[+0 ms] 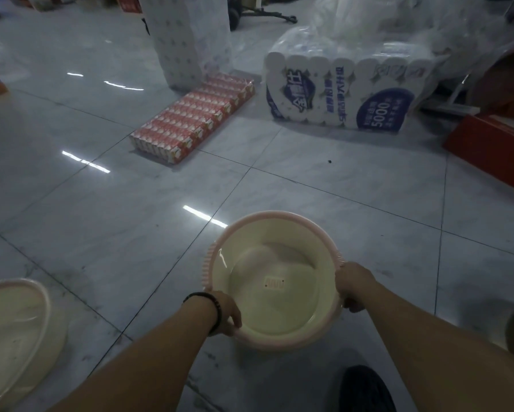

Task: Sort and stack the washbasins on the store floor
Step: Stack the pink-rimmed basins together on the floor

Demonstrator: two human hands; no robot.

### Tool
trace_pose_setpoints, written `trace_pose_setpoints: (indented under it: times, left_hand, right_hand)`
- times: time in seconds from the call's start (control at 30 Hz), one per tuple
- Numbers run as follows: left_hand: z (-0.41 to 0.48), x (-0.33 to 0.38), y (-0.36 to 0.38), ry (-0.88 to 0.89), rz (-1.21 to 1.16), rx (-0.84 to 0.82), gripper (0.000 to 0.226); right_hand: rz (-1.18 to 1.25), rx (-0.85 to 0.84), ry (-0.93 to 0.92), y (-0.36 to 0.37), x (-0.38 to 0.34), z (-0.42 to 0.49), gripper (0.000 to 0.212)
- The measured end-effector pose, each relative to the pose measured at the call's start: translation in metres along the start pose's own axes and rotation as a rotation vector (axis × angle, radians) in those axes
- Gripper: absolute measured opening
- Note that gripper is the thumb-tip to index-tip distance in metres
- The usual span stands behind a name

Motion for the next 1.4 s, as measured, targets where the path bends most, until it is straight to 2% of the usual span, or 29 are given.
trace_pose_setpoints:
  times: [0.13, 0.23, 0.3, 0.37, 0.4, 0.47, 0.57, 0.63, 0.73, 0.77, 0.83, 0.93, 1.03, 1.13, 1.3, 1.4]
  left_hand:
    - [-0.016, -0.010, 0.019, -0.020, -0.058, -0.049, 0.035]
    - [-0.038, -0.027, 0.027, -0.025, -0.192, 0.028, 0.035]
    - [-0.060, -0.045, 0.028, -0.016, -0.338, 0.146, 0.035]
    - [-0.086, -0.076, 0.030, -0.014, -0.464, 0.239, 0.033]
    - [-0.101, -0.095, 0.035, -0.018, -0.511, 0.261, 0.032]
    - [-0.134, -0.140, 0.051, -0.047, -0.596, 0.304, 0.030]
    - [-0.185, -0.210, 0.099, -0.148, -0.738, 0.414, 0.027]
    - [-0.206, -0.253, 0.142, -0.245, -0.835, 0.384, 0.026]
    - [-0.229, -0.306, 0.194, -0.350, -0.888, 0.199, 0.032]
    - [-0.234, -0.323, 0.203, -0.359, -0.897, 0.188, 0.032]
    - [-0.237, -0.356, 0.215, -0.359, -0.924, 0.285, 0.030]
    - [-0.220, -0.392, 0.239, -0.485, -0.890, 0.447, 0.036]
    - [-0.165, -0.407, 0.272, -0.561, -0.824, 0.407, 0.057]
    - [-0.105, -0.415, 0.291, -0.566, -0.795, 0.422, 0.069]
    - [-0.056, -0.417, 0.307, -0.609, -0.656, 0.410, 0.037]
    - [-0.054, -0.418, 0.310, -0.630, -0.570, 0.428, 0.034]
  right_hand:
    - [-0.047, -0.074, -0.023, 0.014, -0.013, -0.010, 0.018]
    - [-0.118, -0.080, -0.097, 0.022, -0.037, -0.017, 0.027]
    - [-0.201, 0.079, -0.185, 0.022, -0.066, -0.028, 0.040]
    - [-0.217, 0.254, -0.277, 0.022, -0.100, -0.046, 0.037]
    - [-0.204, 0.281, -0.364, 0.028, -0.123, -0.058, 0.033]
    - [-0.220, 0.177, -0.579, 0.050, -0.176, -0.091, 0.034]
    - [-0.249, 0.019, -0.754, 0.098, -0.247, -0.151, 0.033]
    - [-0.231, -0.157, -0.794, 0.145, -0.282, -0.184, 0.034]
    - [-0.298, -0.342, -0.825, 0.216, -0.316, -0.224, 0.032]
    - [-0.326, -0.374, -0.834, 0.239, -0.325, -0.233, 0.033]
    - [-0.343, -0.434, -0.848, 0.280, -0.342, -0.251, 0.036]
    - [-0.308, -0.513, -0.834, 0.335, -0.357, -0.261, 0.036]
    - [-0.264, -0.539, -0.817, 0.376, -0.360, -0.252, 0.034]
    - [-0.344, -0.583, -0.766, 0.403, -0.354, -0.235, 0.033]
    - [-0.408, -0.569, -0.719, 0.414, -0.353, -0.204, 0.029]
    - [-0.417, -0.598, -0.676, 0.411, -0.354, -0.193, 0.028]
Point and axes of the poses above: each hand's wrist, its own z-axis towards the middle knuckle, its own y-axis out of the palm, x = y × z, the point moved 5 cm from there along z, towards the middle knuckle, and after that the axes turned 12 degrees about -x, right-handed, at the moved point
